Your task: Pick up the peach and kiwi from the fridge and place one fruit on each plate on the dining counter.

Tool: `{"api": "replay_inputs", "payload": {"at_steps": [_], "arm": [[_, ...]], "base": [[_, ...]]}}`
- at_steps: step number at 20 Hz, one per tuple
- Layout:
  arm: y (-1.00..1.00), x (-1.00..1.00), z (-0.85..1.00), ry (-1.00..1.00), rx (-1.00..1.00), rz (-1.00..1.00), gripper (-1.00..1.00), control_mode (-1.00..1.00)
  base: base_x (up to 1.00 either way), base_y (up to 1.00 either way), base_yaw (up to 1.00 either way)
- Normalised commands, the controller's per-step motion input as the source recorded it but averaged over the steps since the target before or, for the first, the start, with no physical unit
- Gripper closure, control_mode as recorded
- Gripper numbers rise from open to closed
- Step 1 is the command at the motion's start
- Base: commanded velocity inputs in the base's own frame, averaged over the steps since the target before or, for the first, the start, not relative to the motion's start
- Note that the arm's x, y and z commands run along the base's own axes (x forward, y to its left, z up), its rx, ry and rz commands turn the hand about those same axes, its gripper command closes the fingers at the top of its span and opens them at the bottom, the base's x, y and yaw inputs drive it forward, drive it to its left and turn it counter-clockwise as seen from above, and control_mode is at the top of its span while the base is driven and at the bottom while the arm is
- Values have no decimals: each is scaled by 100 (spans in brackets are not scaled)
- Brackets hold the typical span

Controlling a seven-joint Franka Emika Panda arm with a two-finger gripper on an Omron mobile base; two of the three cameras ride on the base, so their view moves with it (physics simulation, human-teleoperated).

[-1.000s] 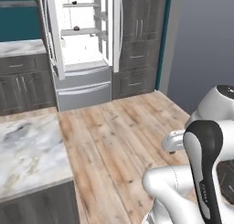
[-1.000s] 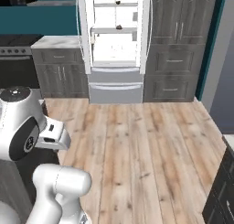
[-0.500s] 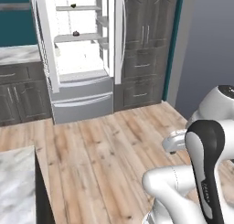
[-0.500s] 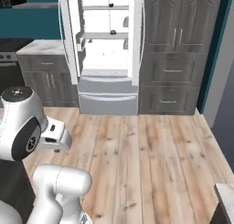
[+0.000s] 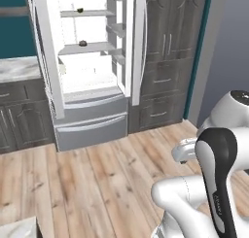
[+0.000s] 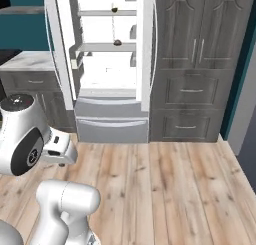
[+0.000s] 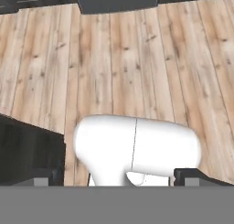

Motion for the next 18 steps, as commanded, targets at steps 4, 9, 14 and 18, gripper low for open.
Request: {"api": "replay_inputs", "payload": {"at_steps": [4,9,14,18], "arm": [[0,0,0,0,0,0,-100,100],[0,0,0,0,0,0,-100,100],[0,0,0,0,0,0,-100,100],[0,0,0,0,0,0,-100,100]], "base": [[100,14,-12],[100,5,-1],[100,10,3],[97,6,9]]}}
